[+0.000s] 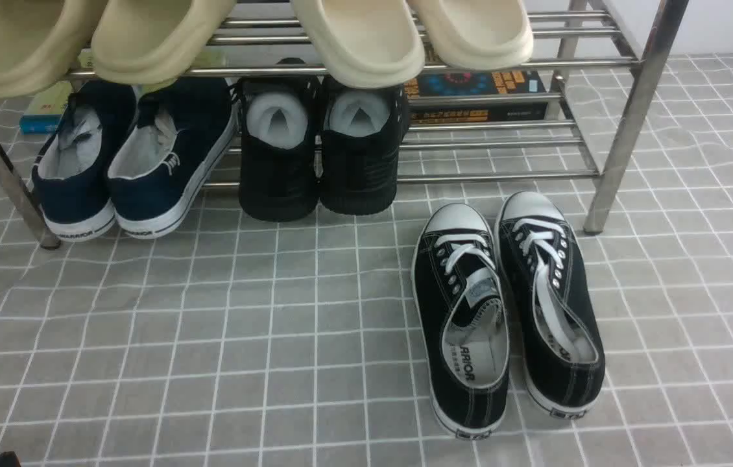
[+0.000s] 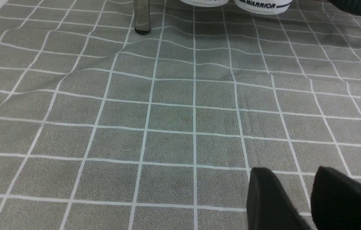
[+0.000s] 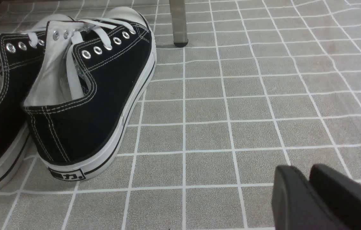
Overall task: Take the shoes off the shelf with your hand from the grey coffee tablecloth.
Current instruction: 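Grasp the leftmost shoe on the bottom shelf of the shoe rack with the left gripper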
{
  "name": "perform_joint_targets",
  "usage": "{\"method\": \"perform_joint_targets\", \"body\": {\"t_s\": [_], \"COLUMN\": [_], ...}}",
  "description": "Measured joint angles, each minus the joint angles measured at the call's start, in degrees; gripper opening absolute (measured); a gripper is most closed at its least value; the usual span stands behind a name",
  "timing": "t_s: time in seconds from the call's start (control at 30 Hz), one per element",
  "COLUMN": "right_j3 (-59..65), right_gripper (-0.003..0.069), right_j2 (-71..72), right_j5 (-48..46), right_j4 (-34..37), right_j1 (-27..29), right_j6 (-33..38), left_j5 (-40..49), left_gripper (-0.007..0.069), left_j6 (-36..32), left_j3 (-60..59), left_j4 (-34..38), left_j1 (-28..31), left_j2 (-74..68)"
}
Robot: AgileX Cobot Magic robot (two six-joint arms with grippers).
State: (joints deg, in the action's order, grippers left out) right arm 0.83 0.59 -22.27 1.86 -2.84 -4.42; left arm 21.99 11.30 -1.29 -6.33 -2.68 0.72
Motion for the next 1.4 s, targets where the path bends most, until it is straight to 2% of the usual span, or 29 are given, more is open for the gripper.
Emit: {"method": "perform_joint_targets", "body": {"t_s": [0.57,0.73,0.83,0.87,0.93,0.97,1.03,1.13,1.3,1.37,1.4], "right_j3": [0.0,0.0,0.0,0.0,0.0,0.0,0.0,0.0,0.0,0.0,0.0], "right_gripper": [0.0124,0.0127,0.0129,0.0131,0.0134,0.0134,0.0136,0.0136,0.0141,0.0144,0.0144], "right_j2": [0.0,0.0,0.0,0.0,0.0,0.0,0.0,0.0,0.0,0.0,0.0], "right_j5": [0.0,0.0,0.0,0.0,0.0,0.0,0.0,0.0,0.0,0.0,0.0], "right_j4": [0.0,0.0,0.0,0.0,0.0,0.0,0.0,0.0,0.0,0.0,0.0], "right_j1": [0.0,0.0,0.0,0.0,0.0,0.0,0.0,0.0,0.0,0.0,0.0], "right_j6": [0.0,0.0,0.0,0.0,0.0,0.0,0.0,0.0,0.0,0.0,0.0], "left_j5": [0.0,0.0,-0.1,-0.2,-0.2,-0.2,-0.1,-1.0,-9.7,-15.0,-16.5], "left_gripper": [0.0241,0.0241,0.0241,0.0241,0.0241,0.0241,0.0241,0.0241,0.0232,0.0209,0.0186], "left_j6": [0.0,0.2,6.3,11.0,24.0,26.1,37.6,46.1,47.5,44.1,39.2], "left_j3": [0.0,-0.1,-0.1,-0.1,-0.1,-0.1,-0.2,-0.3,-0.4,-0.1,1.6], "left_j4": [-0.2,-4.6,-1.2,3.3,16.7,18.8,29.7,35.9,34.4,31.5,27.6], "left_j1": [0.0,0.0,0.0,0.0,0.0,0.0,0.0,0.0,0.0,0.0,0.0], "left_j2": [0.0,0.0,0.0,0.0,0.0,0.0,0.0,0.0,0.0,0.0,0.0]}}
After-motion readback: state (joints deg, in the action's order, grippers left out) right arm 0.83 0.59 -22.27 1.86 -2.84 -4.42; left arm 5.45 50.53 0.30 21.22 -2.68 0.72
